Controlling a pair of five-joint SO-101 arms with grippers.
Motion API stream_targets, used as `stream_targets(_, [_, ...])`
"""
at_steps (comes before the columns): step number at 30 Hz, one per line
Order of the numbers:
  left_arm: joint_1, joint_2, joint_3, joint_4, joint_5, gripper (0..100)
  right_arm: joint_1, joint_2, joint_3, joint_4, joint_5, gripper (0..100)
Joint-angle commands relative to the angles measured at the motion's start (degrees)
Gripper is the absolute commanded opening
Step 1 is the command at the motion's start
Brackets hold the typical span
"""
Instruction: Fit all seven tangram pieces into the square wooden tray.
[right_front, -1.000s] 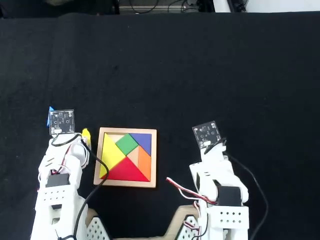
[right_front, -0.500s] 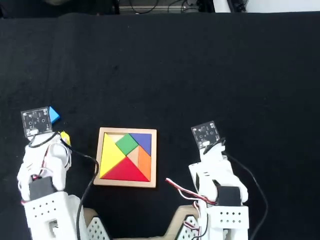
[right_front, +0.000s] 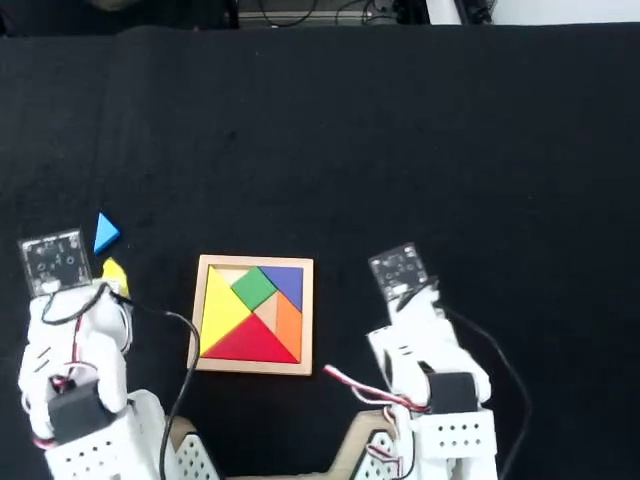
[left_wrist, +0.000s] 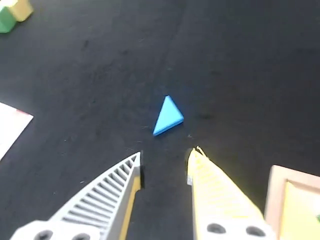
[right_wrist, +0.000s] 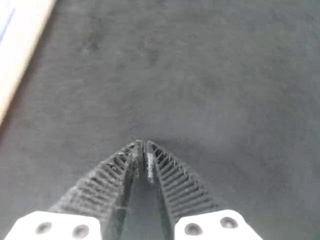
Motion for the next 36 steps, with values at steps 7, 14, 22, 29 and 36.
stream_targets(7, [2.68,59.08,-44.0,14.24,7.47,16,-3.78,-1.27,-0.22,-19.87,-0.26,1.1])
stream_targets(14, [2.86,86.51,-74.59,32.26,2.02,16,-1.14,-1.19,-0.31,-22.77,2.99,1.7])
stream_targets(22, [2.42,104.0,-90.95,36.84,-7.74,24,0.26,-1.1,-0.31,-21.1,6.59,7.7])
stream_targets(29, [0.4,117.36,-99.38,36.31,-15.03,24,0.26,-1.1,-0.31,-21.1,6.59,7.7])
stream_targets(36, [-1.54,130.29,-110.73,36.31,-19.25,24,0.18,-1.1,-0.31,-21.27,6.68,7.7])
